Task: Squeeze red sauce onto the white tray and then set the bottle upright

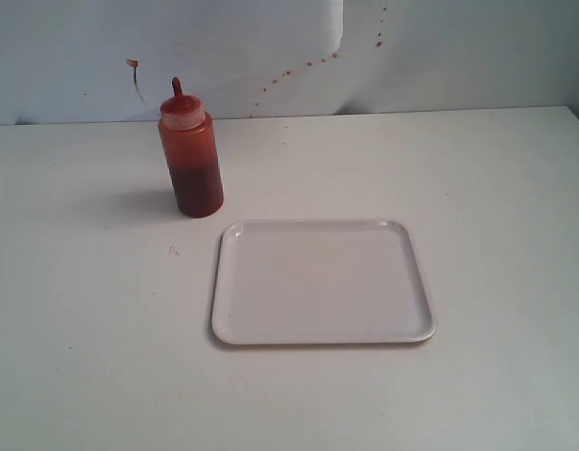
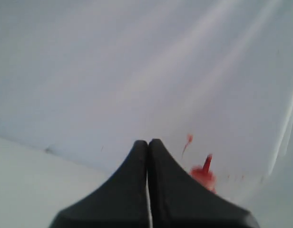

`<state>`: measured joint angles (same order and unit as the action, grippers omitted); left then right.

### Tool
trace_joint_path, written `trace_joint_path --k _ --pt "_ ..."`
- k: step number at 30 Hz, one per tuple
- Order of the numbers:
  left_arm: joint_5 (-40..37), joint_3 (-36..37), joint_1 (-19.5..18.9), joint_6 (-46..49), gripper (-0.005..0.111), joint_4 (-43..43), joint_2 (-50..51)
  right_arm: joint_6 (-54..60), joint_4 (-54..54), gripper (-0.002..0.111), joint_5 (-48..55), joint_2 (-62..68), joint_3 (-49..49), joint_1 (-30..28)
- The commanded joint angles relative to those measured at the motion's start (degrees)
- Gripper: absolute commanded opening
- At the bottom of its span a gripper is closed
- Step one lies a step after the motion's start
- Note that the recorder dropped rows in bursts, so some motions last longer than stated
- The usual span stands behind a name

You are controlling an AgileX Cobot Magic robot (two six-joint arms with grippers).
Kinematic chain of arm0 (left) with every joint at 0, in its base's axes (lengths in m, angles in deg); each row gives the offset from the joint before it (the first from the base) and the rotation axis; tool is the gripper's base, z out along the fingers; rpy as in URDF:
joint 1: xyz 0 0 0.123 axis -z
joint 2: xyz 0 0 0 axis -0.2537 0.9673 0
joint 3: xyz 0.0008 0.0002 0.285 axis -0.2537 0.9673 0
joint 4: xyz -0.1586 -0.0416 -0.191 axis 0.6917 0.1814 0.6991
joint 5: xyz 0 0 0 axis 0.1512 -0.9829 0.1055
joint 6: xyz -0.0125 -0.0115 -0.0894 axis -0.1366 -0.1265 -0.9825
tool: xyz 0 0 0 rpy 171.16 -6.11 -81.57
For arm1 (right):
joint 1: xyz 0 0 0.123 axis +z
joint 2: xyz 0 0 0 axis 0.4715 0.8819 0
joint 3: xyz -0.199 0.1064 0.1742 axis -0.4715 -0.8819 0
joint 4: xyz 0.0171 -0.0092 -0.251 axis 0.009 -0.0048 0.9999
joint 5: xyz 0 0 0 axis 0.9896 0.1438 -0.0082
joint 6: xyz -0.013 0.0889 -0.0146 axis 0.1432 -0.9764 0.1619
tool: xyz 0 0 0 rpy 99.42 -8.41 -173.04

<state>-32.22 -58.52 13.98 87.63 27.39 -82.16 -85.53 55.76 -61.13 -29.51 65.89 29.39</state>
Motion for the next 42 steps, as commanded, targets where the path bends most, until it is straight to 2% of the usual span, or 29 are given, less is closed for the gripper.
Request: trace_joint_path --k 1,3,7,10,15,17,23,28,34,42 --pt "22.01 0.25 0.30 -11.40 0.000 1.06 -0.21 0.17 -0.13 0.000 -0.11 -0.37 -0.19 -0.30" --pt "30.83 0.25 0.30 -17.44 0.000 -7.58 2.06 0.17 -0.13 0.000 -0.11 -0.37 -0.19 -0.30" --pt "30.24 -3.84 0.30 -20.43 0.000 -17.66 14.50 0.17 -0.13 0.000 -0.11 -0.37 -0.19 -0.30" --pt "31.94 -9.42 0.30 -21.91 0.000 -25.17 31.11 0.17 -0.13 0.000 -0.11 -0.37 -0.19 -0.30" --pt "41.36 -20.54 0.30 -29.82 0.000 -47.71 59.88 0.17 -0.13 0.000 -0.11 -0.37 -0.19 -0.30" --pt "44.11 -24.15 0.30 -31.01 0.000 -52.70 69.56 0.17 -0.13 0.000 -0.11 -0.37 -0.19 -0.30" --pt "46.96 -33.25 0.30 -30.42 0.000 -58.61 93.76 0.17 -0.13 0.000 -0.11 -0.37 -0.19 -0.30" --pt "46.96 -39.93 0.30 -30.28 0.000 -62.07 105.66 0.17 -0.13 0.000 -0.11 -0.37 -0.19 -0.30" --pt "46.96 -44.15 0.30 -30.28 0.001 -62.34 112.19 0.17 -0.13 0.000 -0.11 -0.37 -0.19 -0.30" --pt "46.80 -45.47 0.30 -29.98 0.001 -60.65 114.09 0.17 -0.13 0.000 -0.11 -0.37 -0.19 -0.30"
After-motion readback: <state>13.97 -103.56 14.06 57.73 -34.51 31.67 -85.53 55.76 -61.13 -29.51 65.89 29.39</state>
